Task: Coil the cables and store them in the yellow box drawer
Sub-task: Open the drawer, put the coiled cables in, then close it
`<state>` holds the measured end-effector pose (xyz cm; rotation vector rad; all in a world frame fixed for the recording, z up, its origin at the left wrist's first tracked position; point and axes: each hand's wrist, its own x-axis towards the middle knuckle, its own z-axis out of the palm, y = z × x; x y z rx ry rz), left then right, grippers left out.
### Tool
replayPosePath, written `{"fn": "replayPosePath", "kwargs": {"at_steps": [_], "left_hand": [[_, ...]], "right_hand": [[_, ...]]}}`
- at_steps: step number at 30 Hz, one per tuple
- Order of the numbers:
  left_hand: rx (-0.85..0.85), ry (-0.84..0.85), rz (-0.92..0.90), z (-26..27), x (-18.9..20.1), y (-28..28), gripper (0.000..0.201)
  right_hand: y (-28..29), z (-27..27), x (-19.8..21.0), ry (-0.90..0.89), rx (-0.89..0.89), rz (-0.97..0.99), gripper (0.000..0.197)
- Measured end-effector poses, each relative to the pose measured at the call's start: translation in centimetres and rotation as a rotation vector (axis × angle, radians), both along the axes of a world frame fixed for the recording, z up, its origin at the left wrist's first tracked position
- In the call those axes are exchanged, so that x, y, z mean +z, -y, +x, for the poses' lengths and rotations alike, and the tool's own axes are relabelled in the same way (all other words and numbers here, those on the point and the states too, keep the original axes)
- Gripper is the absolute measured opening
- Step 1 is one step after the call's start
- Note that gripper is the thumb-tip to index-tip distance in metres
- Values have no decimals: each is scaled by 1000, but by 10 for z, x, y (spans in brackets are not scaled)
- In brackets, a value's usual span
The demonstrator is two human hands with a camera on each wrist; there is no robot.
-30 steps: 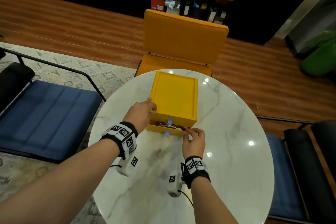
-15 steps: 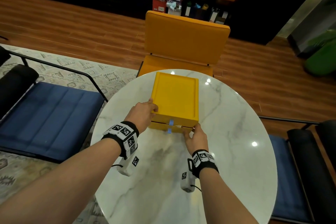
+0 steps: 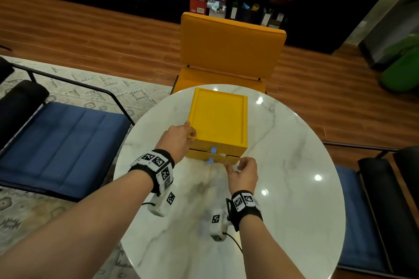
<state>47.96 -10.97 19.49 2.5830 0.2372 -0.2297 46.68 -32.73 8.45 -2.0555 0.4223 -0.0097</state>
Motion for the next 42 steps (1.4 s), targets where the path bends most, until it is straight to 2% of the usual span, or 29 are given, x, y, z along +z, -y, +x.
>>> {"fn": "replayPosePath", "kwargs": {"at_steps": [2, 3, 5, 7, 9, 14, 20, 22, 25, 27, 28, 31, 35, 37, 42], "left_hand": [[-3, 2, 5, 0, 1, 0, 17], [-6, 0, 10, 0, 1, 0, 17], [-13, -9, 21, 0, 2, 0, 18], [-23, -20, 28, 0, 3, 0, 19], [-33, -26, 34, 0, 4, 0, 20], [-32, -19, 40, 0, 6, 1, 20], [-39, -8, 37, -3, 9, 2, 21], [-41, -5, 35, -3, 10, 2, 21], [-50, 9, 44, -3, 11, 1, 20], [-56, 6, 52, -3, 11, 1, 20], [-56, 2, 55, -3, 10, 1, 20], [-58, -4, 58, -3, 11, 1, 20], [-57, -6, 71, -4, 12, 2, 20], [-58, -14, 74, -3, 12, 2, 20], [-56, -20, 77, -4, 12, 2, 20]], "right_hand": [[-2, -5, 0, -61, 78, -66, 25], [-4, -7, 0, -102, 156, -88, 25], [-11, -7, -3, -193, 313, -95, 31], [-24, -3, -7, -255, 395, -61, 39], [-36, 4, -10, -293, 395, -31, 46], [-47, 15, -12, -317, 344, -71, 30], [-40, -9, 2, -364, 314, -175, 33], [-32, -21, 11, -272, 328, -245, 29], [-24, -37, 15, 93, 477, -463, 24], [-24, -39, 14, 254, 585, -639, 34], [-24, -37, 15, 300, 603, -667, 38], [-26, -27, 22, 369, 574, -600, 36], [-32, -16, 23, 485, 774, -664, 35], [-35, -9, 24, 516, 813, -652, 32], [-44, -2, 32, 555, 937, -646, 8]]}}
